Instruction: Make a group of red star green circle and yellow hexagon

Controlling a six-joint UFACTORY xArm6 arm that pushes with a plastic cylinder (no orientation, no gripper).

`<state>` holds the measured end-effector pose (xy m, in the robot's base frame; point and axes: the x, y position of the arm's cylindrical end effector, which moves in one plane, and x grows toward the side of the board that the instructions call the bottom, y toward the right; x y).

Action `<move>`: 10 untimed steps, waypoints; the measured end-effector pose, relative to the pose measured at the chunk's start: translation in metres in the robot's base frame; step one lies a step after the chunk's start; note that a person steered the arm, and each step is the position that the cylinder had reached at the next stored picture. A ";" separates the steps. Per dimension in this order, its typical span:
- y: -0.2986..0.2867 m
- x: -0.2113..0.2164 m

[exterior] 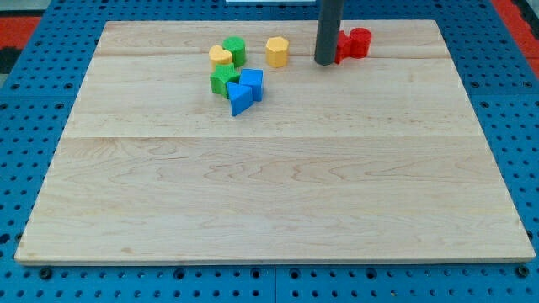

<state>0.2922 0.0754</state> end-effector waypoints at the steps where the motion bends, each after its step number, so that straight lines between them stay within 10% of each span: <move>1: -0.065 0.018; 2: -0.125 0.007; 5: -0.054 0.003; 8: -0.207 -0.009; 10: -0.167 -0.029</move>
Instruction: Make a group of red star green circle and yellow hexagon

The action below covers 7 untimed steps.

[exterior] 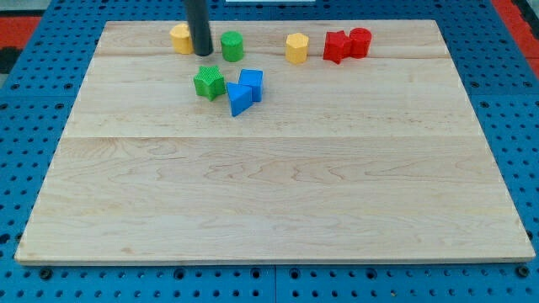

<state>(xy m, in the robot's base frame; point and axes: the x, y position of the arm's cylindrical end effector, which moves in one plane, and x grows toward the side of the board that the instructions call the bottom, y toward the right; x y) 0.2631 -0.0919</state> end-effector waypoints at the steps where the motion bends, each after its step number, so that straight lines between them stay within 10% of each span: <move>1: 0.034 0.000; 3: 0.000 -0.015; 7: 0.116 -0.016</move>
